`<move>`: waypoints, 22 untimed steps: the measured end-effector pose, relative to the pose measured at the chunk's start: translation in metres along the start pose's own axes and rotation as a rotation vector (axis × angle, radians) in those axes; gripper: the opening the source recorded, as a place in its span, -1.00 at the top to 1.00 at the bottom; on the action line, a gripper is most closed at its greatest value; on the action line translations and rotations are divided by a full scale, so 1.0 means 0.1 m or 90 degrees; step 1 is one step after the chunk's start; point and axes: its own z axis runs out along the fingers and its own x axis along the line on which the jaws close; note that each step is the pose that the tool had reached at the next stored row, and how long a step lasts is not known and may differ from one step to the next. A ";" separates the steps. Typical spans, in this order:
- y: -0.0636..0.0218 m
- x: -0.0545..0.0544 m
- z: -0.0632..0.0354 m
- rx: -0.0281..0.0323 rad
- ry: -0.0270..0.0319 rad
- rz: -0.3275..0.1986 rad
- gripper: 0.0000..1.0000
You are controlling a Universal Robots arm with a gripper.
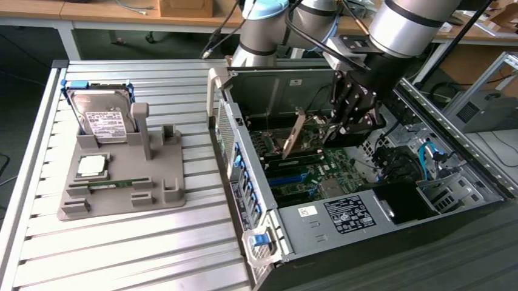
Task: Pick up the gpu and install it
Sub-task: 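Insert the gpu into the slot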
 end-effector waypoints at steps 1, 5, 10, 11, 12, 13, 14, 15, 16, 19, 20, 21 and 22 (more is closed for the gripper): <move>0.006 0.00 0.002 0.0000 0.0000 0.000 0.47; 0.019 0.00 0.015 0.0000 0.0000 0.000 0.47; 0.039 0.01 0.028 0.0000 -0.0001 0.000 0.47; 0.042 0.01 0.032 0.0000 -0.0002 0.000 0.47; 0.049 0.01 0.036 0.0000 -0.0001 0.000 0.47; 0.054 0.01 0.038 0.0000 0.0000 0.000 0.47; 0.062 0.01 0.041 0.0000 -0.0001 0.000 0.47; 0.073 0.01 0.044 0.0000 0.0000 0.000 0.47; 0.091 0.01 0.048 0.0000 -0.0001 0.000 0.47; 0.134 0.02 0.057 0.0000 0.0000 0.000 0.47; 0.144 0.02 0.060 0.0000 -0.0001 0.000 0.47; 0.153 0.02 0.063 0.0000 -0.0001 0.000 0.47; 0.163 0.02 0.066 0.0000 -0.0001 0.000 0.47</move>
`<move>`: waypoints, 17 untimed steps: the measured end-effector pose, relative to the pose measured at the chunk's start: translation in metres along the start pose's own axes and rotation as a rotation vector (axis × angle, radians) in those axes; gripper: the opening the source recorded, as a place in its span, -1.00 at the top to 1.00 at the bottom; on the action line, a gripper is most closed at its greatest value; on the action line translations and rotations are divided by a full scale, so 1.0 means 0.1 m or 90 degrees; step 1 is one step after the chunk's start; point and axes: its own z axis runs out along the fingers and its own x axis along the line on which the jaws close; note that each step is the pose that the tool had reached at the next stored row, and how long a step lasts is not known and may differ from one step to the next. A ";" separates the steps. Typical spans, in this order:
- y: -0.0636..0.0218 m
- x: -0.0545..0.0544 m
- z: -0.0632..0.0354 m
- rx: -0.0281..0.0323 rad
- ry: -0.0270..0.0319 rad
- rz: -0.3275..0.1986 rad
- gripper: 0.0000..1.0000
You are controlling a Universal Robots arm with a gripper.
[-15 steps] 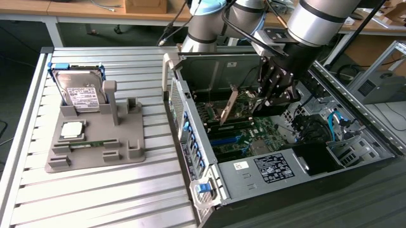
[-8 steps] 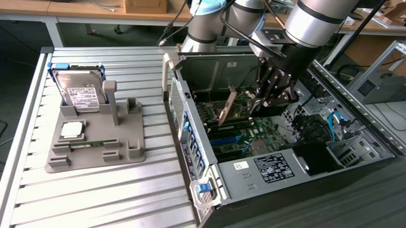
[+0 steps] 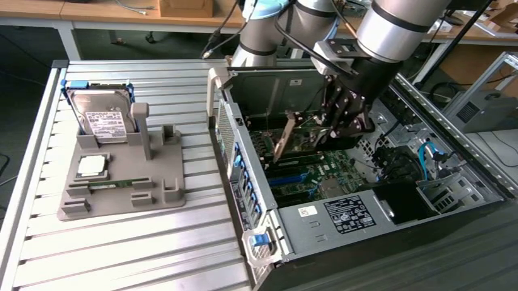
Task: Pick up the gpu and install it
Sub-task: 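Insert the gpu into the slot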
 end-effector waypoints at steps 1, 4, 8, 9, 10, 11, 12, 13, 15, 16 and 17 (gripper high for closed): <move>0.012 0.00 0.003 0.0000 0.0000 0.000 0.47; 0.046 0.00 0.012 0.0000 0.0001 0.000 0.47; 0.077 0.01 0.037 0.0000 0.0000 0.000 0.47; 0.079 0.02 0.053 0.0000 -0.0002 0.000 0.47; 0.081 0.02 0.081 0.0000 -0.0001 0.000 0.47; 0.081 0.02 0.097 0.0000 -0.0001 0.000 0.47; 0.082 0.02 0.112 0.0000 0.0000 0.000 0.47; 0.083 0.02 0.125 0.0000 0.0000 0.000 0.47; 0.088 0.02 0.148 0.0000 0.0000 0.000 0.47; 0.093 0.02 0.163 0.0000 0.0000 0.000 0.47; 0.096 0.02 0.172 0.0000 0.0000 0.000 0.47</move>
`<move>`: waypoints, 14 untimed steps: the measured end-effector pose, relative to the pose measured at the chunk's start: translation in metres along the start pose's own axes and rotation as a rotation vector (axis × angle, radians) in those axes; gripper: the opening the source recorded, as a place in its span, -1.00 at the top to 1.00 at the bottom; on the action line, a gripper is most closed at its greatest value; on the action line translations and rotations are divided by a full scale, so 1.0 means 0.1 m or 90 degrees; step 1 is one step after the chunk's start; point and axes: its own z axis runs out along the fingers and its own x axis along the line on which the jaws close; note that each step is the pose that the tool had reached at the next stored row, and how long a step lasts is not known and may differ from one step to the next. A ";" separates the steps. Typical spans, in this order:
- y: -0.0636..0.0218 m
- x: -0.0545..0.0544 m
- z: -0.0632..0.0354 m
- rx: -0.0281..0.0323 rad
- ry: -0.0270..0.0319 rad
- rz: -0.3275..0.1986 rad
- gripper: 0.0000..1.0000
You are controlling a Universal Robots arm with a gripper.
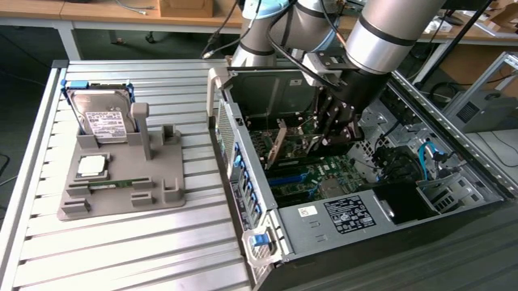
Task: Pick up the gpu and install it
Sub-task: 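Insert the gpu into the slot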
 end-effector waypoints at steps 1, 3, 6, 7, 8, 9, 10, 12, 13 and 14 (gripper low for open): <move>0.005 0.00 0.011 0.0000 -0.0001 0.000 0.47; 0.016 0.00 0.041 0.0000 -0.0001 0.000 0.47; 0.022 0.00 0.085 0.0000 -0.0001 0.000 0.47; 0.026 0.01 0.096 0.0000 0.0000 0.000 0.47; 0.029 0.01 0.107 0.0000 0.0000 0.000 0.47; 0.035 0.01 0.121 0.0000 0.0000 0.000 0.47; 0.039 0.01 0.134 0.0000 0.0000 0.000 0.47; 0.055 0.02 0.168 0.0000 0.0000 0.000 0.47; 0.056 0.02 0.176 0.0000 0.0000 0.000 0.47; 0.056 0.02 0.187 0.0000 0.0000 0.000 0.47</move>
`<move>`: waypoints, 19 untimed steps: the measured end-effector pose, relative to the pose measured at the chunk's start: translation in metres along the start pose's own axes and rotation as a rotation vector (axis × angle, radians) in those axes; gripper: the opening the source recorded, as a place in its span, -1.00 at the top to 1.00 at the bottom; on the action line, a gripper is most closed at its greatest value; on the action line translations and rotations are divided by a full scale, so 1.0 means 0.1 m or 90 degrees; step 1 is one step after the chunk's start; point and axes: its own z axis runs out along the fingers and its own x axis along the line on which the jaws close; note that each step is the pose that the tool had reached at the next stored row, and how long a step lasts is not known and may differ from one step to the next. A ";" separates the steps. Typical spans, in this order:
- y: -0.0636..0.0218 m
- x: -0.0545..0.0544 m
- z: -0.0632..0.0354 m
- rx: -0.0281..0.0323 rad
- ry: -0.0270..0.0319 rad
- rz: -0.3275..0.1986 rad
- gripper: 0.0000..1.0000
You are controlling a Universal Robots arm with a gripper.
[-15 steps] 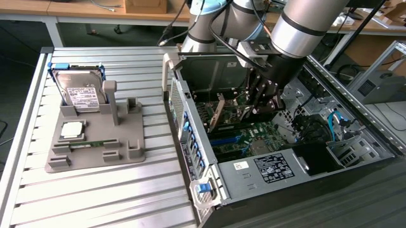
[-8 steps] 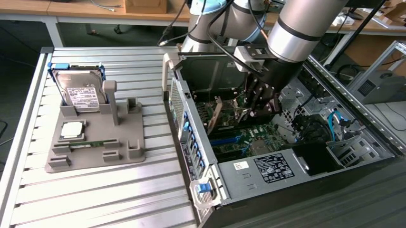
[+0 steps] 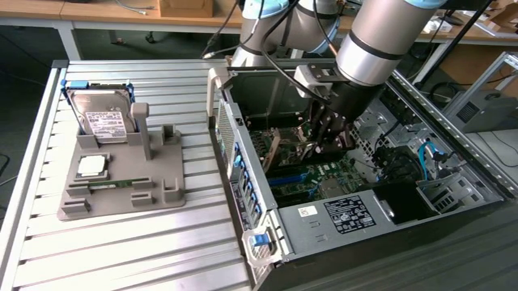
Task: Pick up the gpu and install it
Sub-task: 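Insert the gpu into the slot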
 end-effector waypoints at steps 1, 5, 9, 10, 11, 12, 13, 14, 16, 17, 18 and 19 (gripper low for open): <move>0.001 0.00 0.008 0.0000 0.0000 0.000 0.47; 0.011 0.01 0.036 0.0000 -0.0001 0.000 0.47; 0.017 0.02 0.062 0.0000 0.0000 0.000 0.47; 0.019 0.02 0.069 0.0000 0.0000 0.000 0.47; 0.021 0.03 0.076 0.0000 0.0000 0.000 0.47; 0.025 0.03 0.082 0.0000 0.0000 0.000 0.47; 0.028 0.03 0.087 0.0000 0.0001 0.000 0.47; 0.033 0.03 0.094 0.0000 0.0001 0.000 0.47; 0.038 0.04 0.107 0.0000 0.0000 0.000 0.47; 0.038 0.04 0.115 0.0000 -0.0001 0.000 0.47; 0.039 0.04 0.122 0.0000 0.0000 0.000 0.47; 0.040 0.04 0.129 0.0000 0.0000 0.000 0.47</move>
